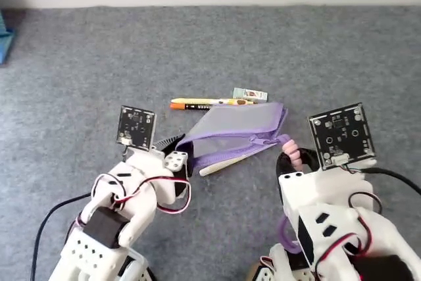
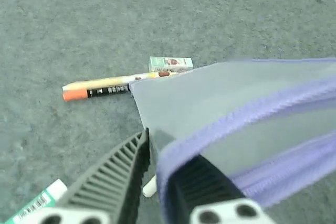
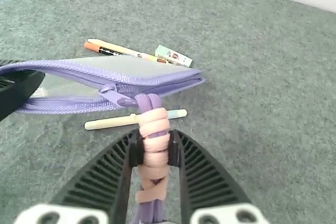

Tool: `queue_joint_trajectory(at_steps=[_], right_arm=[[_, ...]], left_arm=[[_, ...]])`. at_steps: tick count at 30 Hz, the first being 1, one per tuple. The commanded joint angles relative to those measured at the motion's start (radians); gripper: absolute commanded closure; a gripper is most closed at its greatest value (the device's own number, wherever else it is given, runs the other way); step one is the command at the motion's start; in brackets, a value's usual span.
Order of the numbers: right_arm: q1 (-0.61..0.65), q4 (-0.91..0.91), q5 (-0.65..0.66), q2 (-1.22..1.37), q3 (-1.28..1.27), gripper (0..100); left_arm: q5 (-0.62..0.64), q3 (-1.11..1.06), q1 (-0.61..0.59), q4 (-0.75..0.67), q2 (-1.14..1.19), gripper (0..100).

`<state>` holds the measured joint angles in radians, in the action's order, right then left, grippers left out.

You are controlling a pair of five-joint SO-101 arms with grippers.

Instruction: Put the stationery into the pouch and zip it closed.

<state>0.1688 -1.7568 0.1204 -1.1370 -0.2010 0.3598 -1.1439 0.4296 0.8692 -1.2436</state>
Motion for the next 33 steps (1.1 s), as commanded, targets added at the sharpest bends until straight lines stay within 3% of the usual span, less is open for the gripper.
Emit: queue_joint_trajectory(at_steps=[1,6,9,18,25,33], right_arm=[[0.005,0.002,-0.015,-0.013,0.066,99.1],[0.007,0.113,-0.015,-0.001,0.074,99.1],[0.071,0.154,-0.028,0.030,0.034,99.1],[0.317,0.223,-0.282,0.246,0.035,99.1],[0.524,0.271,-0.327,0.366,0.034,99.1],[0.512,0.266,-0.328,0.440,0.035,99.1]], left_arm=[[-0.075,0.163,-0.003,0.049,-0.008,99],[-0.153,0.335,-0.006,0.203,-0.008,99],[-0.181,0.421,-0.043,0.308,-0.008,99],[-0.265,0.553,-0.374,0.519,-0.008,99],[-0.265,0.596,-0.529,0.738,-0.008,99],[-0.264,0.590,-0.736,0.832,-0.005,99]])
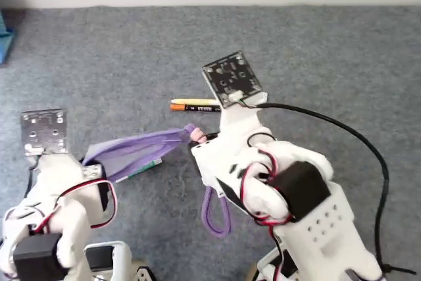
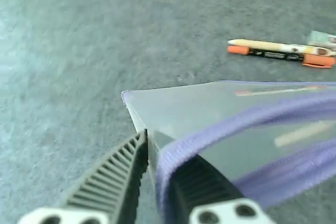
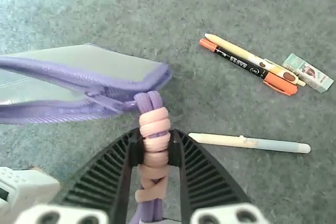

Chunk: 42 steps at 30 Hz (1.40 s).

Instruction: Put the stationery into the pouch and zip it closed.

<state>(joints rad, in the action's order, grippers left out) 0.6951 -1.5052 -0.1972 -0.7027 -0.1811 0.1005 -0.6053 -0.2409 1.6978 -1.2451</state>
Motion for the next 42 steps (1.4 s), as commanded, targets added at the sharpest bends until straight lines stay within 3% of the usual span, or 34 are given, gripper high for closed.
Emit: queue_joint_trajectory(at_steps=[1,6,10,14,19,26,34,42], right_arm=[[-0.015,0.013,-0.011,0.005,0.015,99.1],[-0.013,-0.036,-0.014,0.005,0.018,95.8],[-0.021,-0.165,-0.143,0.005,0.130,76.8],[-0.067,-0.292,-0.163,0.004,0.264,61.2],[-0.234,-0.288,-0.126,-0.013,0.267,69.0],[-0.341,-0.286,-0.133,0.031,0.118,81.2],[-0.453,-0.280,-0.285,0.305,0.009,81.9],[-0.541,-0.245,-0.394,0.654,0.130,81.9]], left_arm=[[-0.005,0.051,-0.077,0.003,-0.003,99],[-0.003,0.036,-0.081,0.003,-0.006,99],[-0.003,-0.025,-0.087,0.000,-0.006,99],[0.028,-0.041,-0.087,0.000,-0.006,99],[0.141,-0.041,-0.081,0.000,-0.006,99],[0.255,-0.045,-0.086,-0.002,-0.006,99],[0.333,-0.047,-0.086,-0.003,0.002,99],[0.377,-0.047,-0.086,-0.037,0.002,99]])
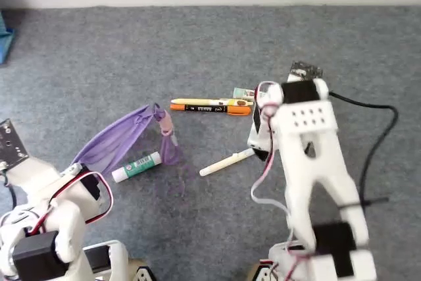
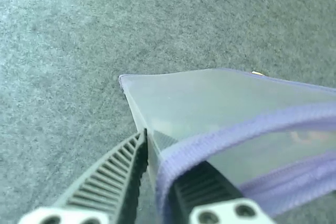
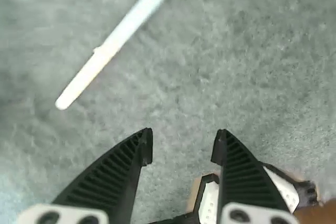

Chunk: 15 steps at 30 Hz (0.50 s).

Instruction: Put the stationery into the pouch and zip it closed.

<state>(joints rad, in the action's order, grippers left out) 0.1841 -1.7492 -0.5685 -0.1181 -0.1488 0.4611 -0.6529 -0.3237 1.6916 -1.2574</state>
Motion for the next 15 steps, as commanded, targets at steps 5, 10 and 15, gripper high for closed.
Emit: queue_joint_trajectory(at_steps=[5,10,15], right_arm=[[-0.048,0.008,-0.025,0.208,0.242,81.9],[-0.053,0.081,-0.054,0.341,0.313,81.9],[-0.051,0.160,-0.098,0.443,0.334,81.9]], left_arm=[[0.017,0.001,-0.003,-0.032,0.014,99],[0.017,0.001,-0.005,-0.029,0.006,99],[0.015,0.001,-0.005,-0.029,0.009,99]])
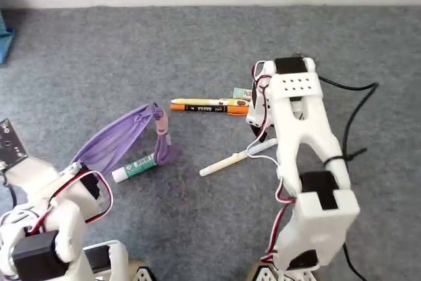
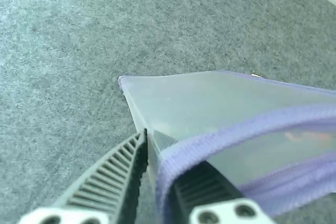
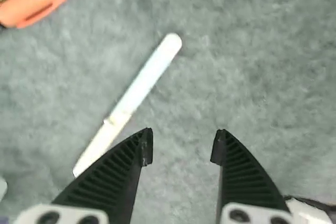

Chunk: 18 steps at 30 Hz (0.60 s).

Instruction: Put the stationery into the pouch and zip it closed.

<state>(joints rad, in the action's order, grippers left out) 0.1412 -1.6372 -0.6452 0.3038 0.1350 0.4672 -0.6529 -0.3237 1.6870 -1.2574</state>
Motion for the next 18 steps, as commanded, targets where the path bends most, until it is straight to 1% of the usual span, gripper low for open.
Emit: queue_joint_trajectory(at_steps=[1,7,13,15,17,18], right_arm=[[-0.008,0.068,-0.028,0.042,0.051,81.9],[-0.002,0.189,-0.054,0.182,0.052,82.1],[-0.001,0.245,-0.054,0.303,0.054,82.9],[-0.002,0.239,-0.054,0.317,0.055,89.3],[-0.008,0.239,-0.054,0.306,0.055,99.8],[-0.008,0.232,-0.054,0.294,0.055,98.4]], left_arm=[[0.009,0.001,-0.005,-0.026,0.012,99],[0.009,0.001,-0.005,-0.028,0.014,99],[0.011,0.001,-0.005,-0.028,0.014,99],[0.011,0.001,-0.005,-0.028,0.012,99],[0.011,0.001,-0.005,-0.028,0.012,99],[0.011,0.001,-0.005,-0.026,0.012,99]])
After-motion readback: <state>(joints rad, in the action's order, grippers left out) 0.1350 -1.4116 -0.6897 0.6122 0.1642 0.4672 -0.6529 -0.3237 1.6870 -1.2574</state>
